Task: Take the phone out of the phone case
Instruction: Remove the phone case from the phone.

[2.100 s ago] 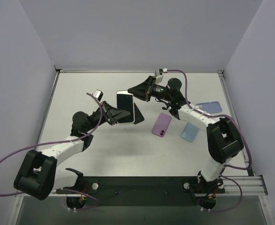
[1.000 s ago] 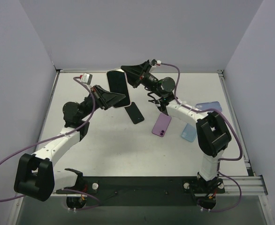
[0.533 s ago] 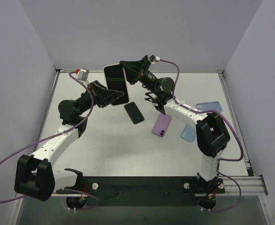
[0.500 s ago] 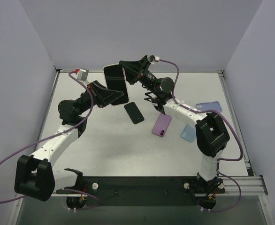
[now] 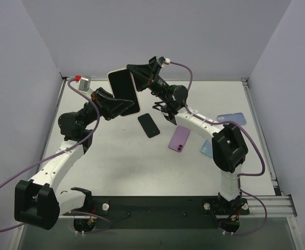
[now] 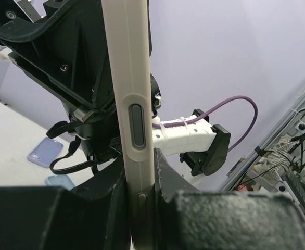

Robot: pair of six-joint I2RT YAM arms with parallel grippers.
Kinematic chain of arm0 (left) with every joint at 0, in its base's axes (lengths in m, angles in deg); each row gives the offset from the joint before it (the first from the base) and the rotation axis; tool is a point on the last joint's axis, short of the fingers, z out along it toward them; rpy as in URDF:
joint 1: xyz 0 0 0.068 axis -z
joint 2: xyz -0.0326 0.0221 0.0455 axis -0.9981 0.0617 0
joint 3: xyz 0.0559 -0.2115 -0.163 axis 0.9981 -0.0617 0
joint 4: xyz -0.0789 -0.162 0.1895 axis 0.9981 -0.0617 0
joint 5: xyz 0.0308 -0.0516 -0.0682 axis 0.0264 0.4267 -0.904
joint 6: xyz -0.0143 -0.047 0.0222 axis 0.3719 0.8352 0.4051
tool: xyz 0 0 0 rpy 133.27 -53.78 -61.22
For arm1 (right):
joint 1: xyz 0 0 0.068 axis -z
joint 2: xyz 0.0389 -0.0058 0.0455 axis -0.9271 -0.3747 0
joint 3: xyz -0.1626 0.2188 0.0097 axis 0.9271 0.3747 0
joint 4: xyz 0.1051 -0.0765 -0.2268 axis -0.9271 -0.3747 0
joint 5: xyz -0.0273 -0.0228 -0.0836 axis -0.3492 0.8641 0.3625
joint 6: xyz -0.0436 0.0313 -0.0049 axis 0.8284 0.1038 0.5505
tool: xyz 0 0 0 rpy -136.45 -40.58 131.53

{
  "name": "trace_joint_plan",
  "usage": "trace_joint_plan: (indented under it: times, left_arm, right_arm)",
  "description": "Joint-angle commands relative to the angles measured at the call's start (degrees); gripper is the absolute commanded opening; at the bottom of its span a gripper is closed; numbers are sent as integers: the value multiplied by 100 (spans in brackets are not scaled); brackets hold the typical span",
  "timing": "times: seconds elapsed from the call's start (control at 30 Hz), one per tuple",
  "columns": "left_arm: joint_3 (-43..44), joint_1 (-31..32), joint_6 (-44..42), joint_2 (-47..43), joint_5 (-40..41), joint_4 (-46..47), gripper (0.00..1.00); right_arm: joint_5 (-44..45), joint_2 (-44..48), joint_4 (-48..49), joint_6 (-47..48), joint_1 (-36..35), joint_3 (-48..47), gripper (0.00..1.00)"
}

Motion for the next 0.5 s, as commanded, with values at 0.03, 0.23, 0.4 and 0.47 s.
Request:
trace_joint_plan:
  times: [0.03,0.23,0.4,0.47]
  left_arm:
    - [803,271,-762,-686,-1300,1109,0]
    - [953,271,-1246,-897,-1458,510,0]
    - [1120,271,-1290,-897,-1529,404,0]
    - [1190,271,-1299,-915,-1590,412,0]
  right_arm:
    - [-206,-446,1028,-1969,-317,-84,0]
    - [-232,-525,1028,-1996,-378,-163,0]
    - [-241,-631,1028,-2013,-413,-224,0]
    - [-249,-666,1028,-2040,-422,-251,0]
